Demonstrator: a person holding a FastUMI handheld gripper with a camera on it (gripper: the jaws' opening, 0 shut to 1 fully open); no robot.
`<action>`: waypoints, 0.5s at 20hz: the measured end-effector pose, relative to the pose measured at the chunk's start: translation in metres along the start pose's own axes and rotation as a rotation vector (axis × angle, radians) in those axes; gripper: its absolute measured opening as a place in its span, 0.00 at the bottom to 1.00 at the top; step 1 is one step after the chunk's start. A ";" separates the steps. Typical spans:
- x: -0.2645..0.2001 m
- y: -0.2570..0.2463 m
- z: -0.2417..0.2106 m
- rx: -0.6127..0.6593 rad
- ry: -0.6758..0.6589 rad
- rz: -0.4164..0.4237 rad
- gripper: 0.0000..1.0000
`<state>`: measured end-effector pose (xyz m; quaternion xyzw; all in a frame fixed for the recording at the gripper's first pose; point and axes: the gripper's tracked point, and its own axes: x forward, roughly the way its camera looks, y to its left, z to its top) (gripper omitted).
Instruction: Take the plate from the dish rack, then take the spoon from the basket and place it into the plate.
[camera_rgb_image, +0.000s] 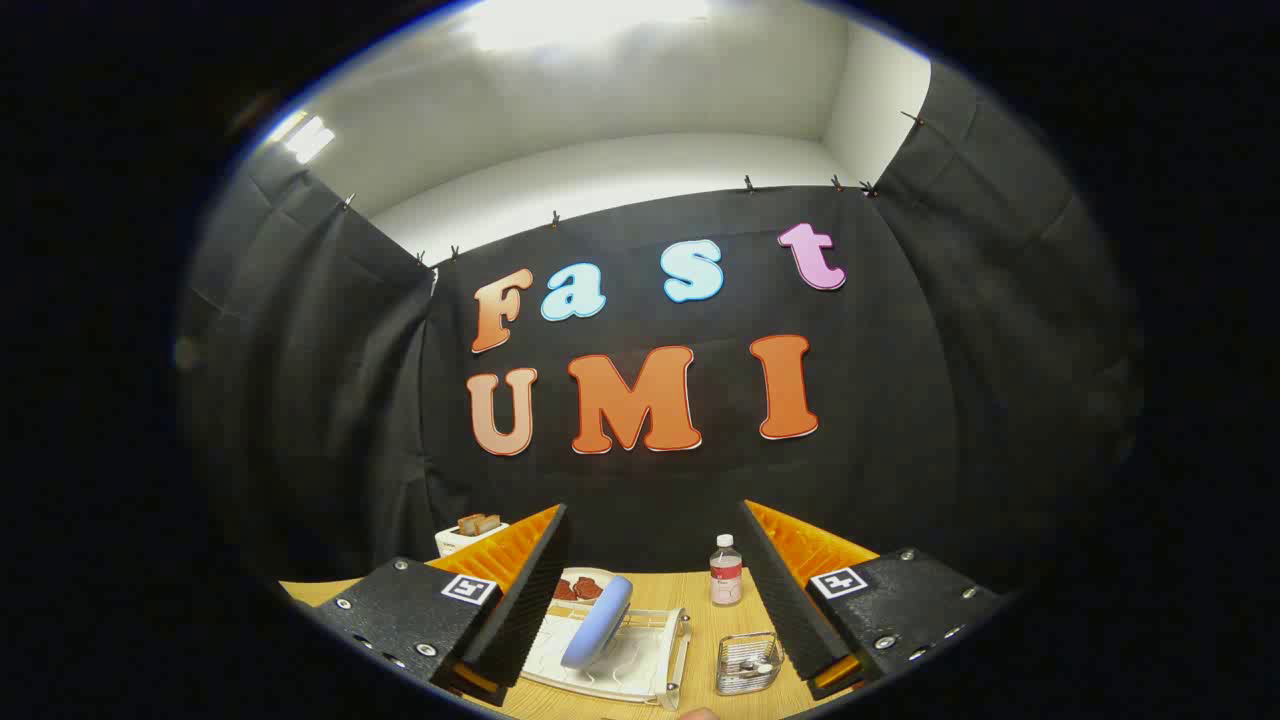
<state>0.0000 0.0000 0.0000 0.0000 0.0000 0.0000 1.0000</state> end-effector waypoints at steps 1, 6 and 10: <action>0.001 -0.002 0.001 0.002 0.000 -0.008 0.98; 0.004 0.001 -0.002 0.019 0.016 -0.009 0.98; 0.007 0.004 -0.007 0.019 0.041 -0.003 0.98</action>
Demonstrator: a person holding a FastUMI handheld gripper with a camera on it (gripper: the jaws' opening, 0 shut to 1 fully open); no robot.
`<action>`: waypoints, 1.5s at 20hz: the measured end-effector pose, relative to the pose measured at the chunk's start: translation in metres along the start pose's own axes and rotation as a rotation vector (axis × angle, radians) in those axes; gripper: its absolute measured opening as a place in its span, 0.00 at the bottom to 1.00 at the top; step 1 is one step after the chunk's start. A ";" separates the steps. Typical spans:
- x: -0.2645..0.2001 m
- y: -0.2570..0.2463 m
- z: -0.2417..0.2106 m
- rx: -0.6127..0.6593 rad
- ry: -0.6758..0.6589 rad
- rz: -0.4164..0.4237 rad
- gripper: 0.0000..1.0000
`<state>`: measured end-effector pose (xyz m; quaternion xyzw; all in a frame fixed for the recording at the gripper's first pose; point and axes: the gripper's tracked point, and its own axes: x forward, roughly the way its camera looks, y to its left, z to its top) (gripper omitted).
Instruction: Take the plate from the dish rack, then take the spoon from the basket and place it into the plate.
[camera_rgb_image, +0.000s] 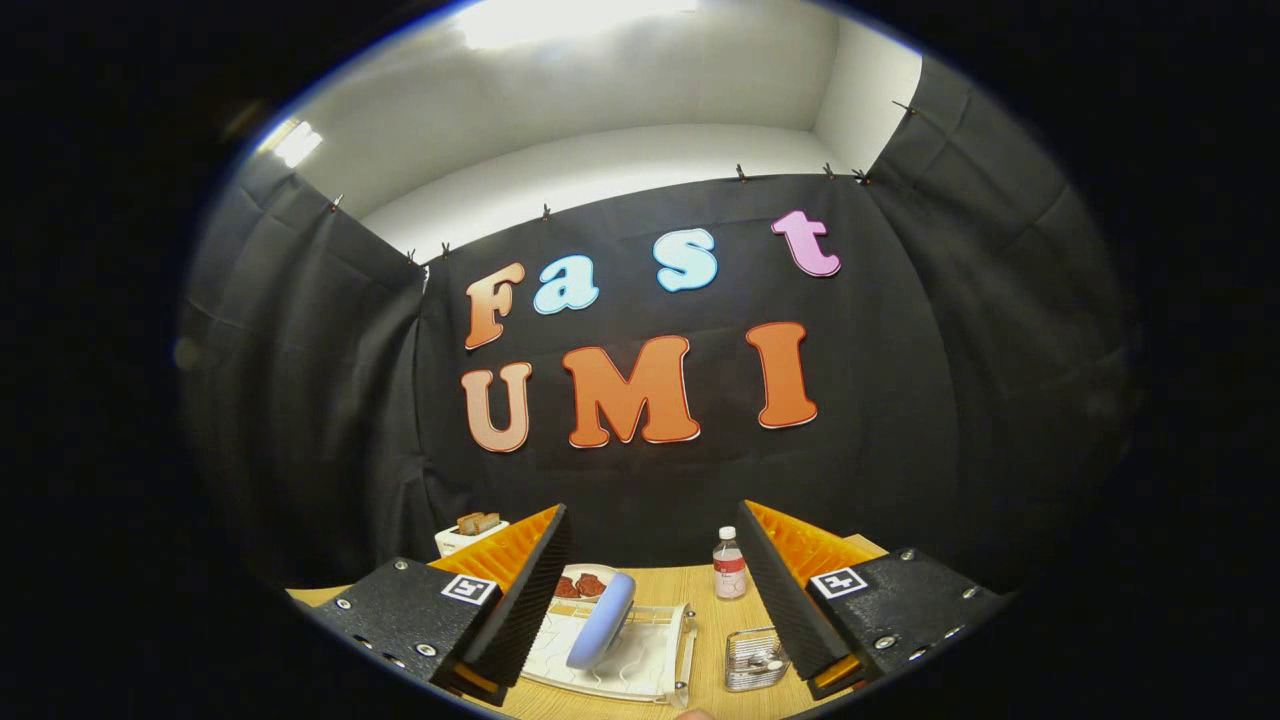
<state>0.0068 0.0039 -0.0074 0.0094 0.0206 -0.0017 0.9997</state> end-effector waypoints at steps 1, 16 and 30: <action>0.001 0.001 -0.001 0.000 0.006 0.002 0.98; 0.043 0.015 -0.075 0.123 0.360 0.062 0.98; 0.103 0.033 -0.178 0.226 0.742 0.068 0.95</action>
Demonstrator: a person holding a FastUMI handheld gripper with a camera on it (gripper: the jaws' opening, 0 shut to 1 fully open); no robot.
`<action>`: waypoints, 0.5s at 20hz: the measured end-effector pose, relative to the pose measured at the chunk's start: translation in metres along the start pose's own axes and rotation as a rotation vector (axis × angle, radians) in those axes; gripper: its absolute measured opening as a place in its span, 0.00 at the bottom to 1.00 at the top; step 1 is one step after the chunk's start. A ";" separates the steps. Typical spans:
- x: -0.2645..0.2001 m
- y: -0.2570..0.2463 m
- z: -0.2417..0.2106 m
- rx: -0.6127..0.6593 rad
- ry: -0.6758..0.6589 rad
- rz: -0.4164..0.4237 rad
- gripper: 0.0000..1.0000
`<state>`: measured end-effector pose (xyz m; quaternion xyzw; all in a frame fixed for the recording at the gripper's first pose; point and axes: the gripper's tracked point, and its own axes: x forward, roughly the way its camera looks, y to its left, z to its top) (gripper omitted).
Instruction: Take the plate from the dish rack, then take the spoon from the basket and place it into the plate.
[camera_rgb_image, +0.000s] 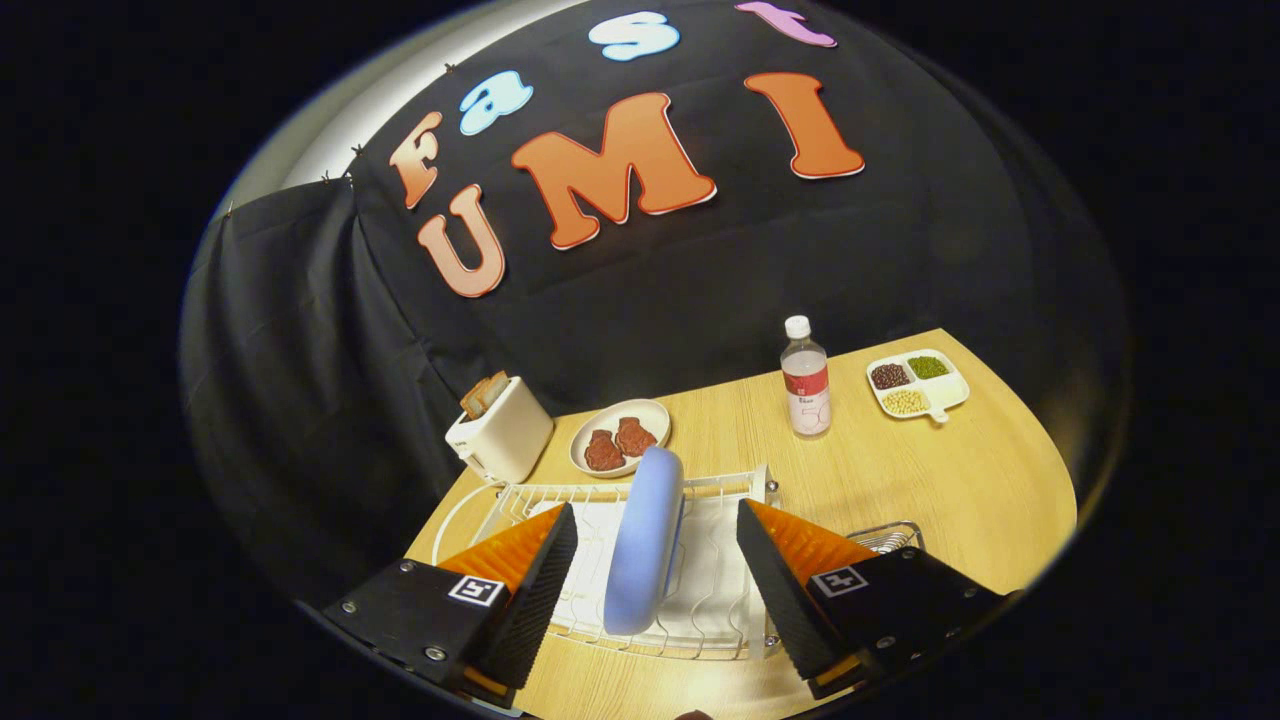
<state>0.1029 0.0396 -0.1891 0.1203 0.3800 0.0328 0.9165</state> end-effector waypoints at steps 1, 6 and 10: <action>0.009 -0.001 -0.006 -0.002 0.027 -0.008 0.96; 0.049 0.007 -0.035 -0.005 0.156 -0.031 0.91; 0.067 0.003 -0.056 -0.038 0.240 -0.098 0.79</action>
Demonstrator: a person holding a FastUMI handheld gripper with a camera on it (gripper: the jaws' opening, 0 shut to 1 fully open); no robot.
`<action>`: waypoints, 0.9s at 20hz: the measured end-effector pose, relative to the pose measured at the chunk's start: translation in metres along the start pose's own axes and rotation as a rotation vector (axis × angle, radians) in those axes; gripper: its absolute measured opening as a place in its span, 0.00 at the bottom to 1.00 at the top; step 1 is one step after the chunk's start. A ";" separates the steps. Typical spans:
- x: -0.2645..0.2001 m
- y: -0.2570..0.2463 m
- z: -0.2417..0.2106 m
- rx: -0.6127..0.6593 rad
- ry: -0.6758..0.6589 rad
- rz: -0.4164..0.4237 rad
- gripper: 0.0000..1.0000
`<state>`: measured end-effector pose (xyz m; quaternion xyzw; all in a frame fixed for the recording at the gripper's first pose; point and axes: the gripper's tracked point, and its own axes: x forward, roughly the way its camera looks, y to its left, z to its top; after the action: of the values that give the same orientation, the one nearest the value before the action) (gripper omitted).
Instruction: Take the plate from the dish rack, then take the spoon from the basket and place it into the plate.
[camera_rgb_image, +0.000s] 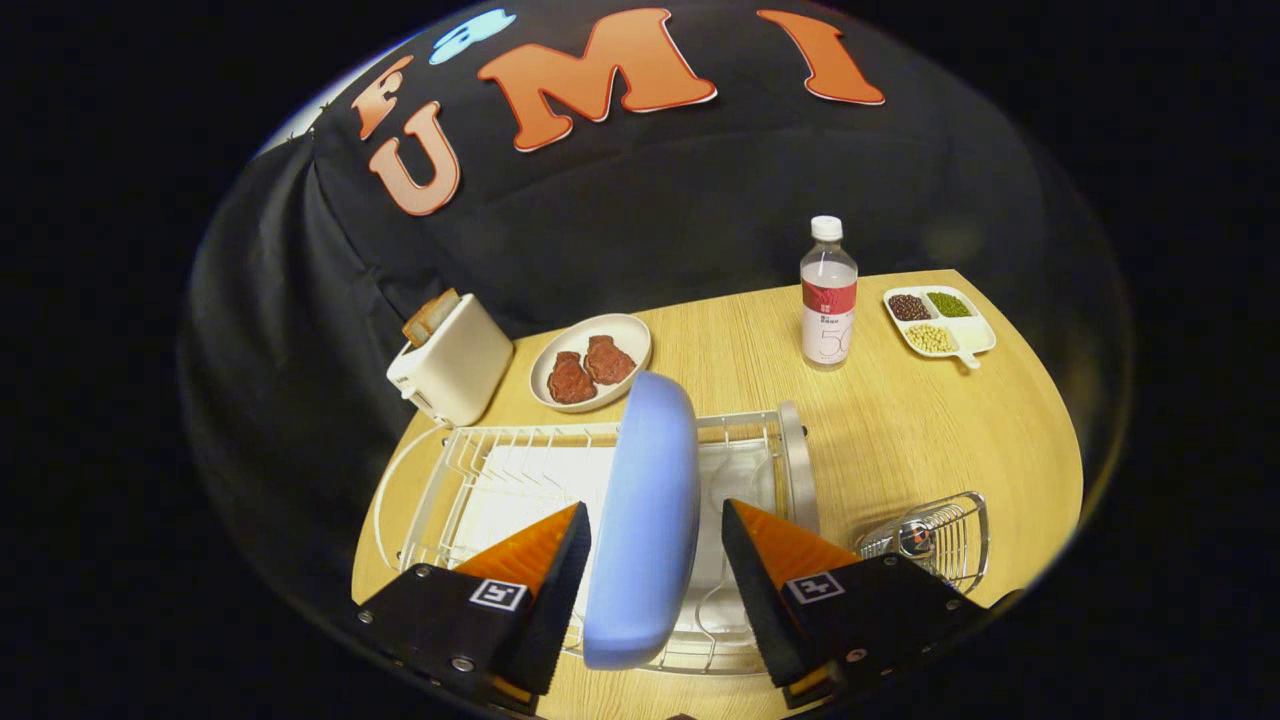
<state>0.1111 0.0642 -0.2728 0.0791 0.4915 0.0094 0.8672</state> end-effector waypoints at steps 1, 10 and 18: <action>0.004 0.001 -0.003 -0.002 0.016 -0.011 0.72; -0.019 -0.002 0.034 -0.091 -0.067 -0.193 0.36; -0.059 -0.019 0.042 -0.077 -0.145 -0.215 0.24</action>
<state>0.1149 0.0348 -0.2039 -0.0066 0.4323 -0.0705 0.8990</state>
